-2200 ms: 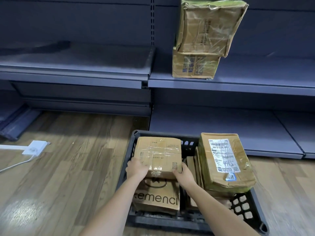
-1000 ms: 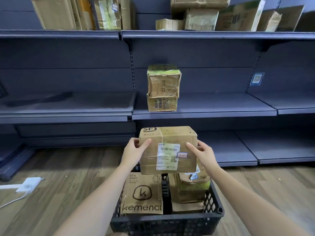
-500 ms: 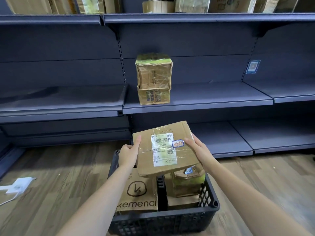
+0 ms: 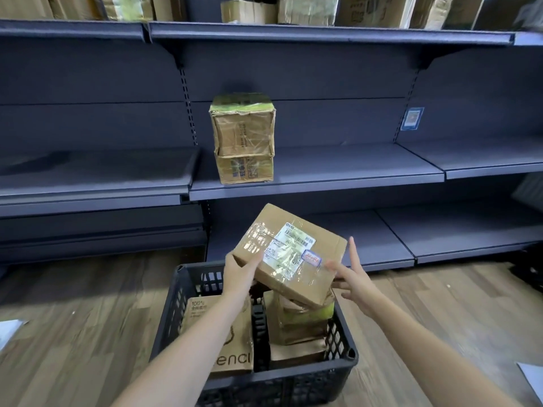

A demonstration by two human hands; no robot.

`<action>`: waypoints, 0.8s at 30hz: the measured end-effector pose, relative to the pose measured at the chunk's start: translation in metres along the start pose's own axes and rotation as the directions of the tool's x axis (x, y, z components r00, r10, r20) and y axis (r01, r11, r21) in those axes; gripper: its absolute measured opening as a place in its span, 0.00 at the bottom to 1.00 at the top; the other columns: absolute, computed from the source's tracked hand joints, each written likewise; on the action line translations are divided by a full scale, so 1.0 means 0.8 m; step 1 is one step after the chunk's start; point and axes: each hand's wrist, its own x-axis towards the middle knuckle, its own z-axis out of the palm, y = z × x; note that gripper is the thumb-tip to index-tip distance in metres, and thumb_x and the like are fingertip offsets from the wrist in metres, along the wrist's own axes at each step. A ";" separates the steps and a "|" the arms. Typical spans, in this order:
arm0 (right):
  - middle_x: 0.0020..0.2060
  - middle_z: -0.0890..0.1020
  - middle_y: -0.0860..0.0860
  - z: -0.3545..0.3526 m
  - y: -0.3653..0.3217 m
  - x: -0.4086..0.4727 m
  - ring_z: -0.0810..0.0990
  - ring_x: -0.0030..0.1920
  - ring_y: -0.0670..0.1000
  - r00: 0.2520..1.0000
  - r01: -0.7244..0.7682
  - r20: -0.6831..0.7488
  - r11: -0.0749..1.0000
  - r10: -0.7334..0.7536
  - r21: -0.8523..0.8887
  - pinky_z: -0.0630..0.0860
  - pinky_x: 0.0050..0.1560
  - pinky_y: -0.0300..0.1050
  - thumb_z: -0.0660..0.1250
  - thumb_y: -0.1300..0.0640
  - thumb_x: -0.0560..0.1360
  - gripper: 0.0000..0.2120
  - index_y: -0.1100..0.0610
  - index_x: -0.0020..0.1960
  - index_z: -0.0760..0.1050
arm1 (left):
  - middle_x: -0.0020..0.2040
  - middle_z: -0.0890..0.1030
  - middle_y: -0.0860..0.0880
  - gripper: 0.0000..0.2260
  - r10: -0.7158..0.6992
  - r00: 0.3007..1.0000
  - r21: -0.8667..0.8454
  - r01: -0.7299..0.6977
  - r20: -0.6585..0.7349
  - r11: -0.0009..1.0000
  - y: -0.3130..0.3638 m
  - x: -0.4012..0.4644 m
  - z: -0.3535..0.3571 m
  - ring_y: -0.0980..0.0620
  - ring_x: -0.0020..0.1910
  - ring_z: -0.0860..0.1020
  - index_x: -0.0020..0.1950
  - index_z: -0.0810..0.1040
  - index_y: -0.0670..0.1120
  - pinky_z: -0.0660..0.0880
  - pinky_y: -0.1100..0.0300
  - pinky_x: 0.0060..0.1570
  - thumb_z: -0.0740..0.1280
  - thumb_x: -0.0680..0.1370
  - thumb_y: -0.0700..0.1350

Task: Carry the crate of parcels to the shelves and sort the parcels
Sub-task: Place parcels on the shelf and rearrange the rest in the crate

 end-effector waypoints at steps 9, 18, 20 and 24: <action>0.56 0.80 0.57 -0.004 0.019 0.007 0.82 0.54 0.56 0.995 0.064 -0.068 0.996 -0.068 -0.063 0.80 0.56 0.53 0.73 0.59 0.71 0.47 0.46 0.77 0.44 | 0.54 0.76 0.47 0.14 0.110 0.993 0.185 -0.116 0.044 0.976 0.034 0.048 0.031 0.47 0.53 0.76 0.61 0.71 0.48 0.77 0.49 0.55 0.63 0.78 0.52; 0.51 0.75 0.54 -0.008 0.023 0.019 0.82 0.46 0.52 0.980 -0.024 -0.197 0.999 0.028 0.026 0.83 0.45 0.51 0.76 0.54 0.69 0.30 0.57 0.61 0.60 | 0.59 0.77 0.52 0.16 0.115 0.956 0.293 -0.195 0.268 0.936 0.017 0.061 0.052 0.51 0.54 0.77 0.68 0.66 0.50 0.74 0.55 0.54 0.60 0.80 0.48; 0.47 0.77 0.58 -0.002 0.030 0.022 0.83 0.41 0.52 0.972 -0.060 -0.225 0.997 0.067 0.038 0.84 0.39 0.46 0.76 0.55 0.69 0.29 0.60 0.60 0.62 | 0.68 0.73 0.53 0.23 0.088 0.918 0.404 -0.254 0.386 0.878 0.002 0.052 0.065 0.50 0.62 0.74 0.73 0.61 0.50 0.72 0.57 0.59 0.63 0.79 0.46; 0.42 0.78 0.59 0.009 0.034 0.021 0.81 0.32 0.52 0.958 -0.131 -0.267 0.989 0.109 -0.068 0.83 0.34 0.46 0.73 0.51 0.72 0.27 0.60 0.59 0.61 | 0.79 0.46 0.49 0.30 0.056 0.893 0.497 -0.300 0.447 0.814 -0.019 0.036 0.077 0.52 0.79 0.47 0.79 0.51 0.50 0.54 0.56 0.74 0.62 0.80 0.49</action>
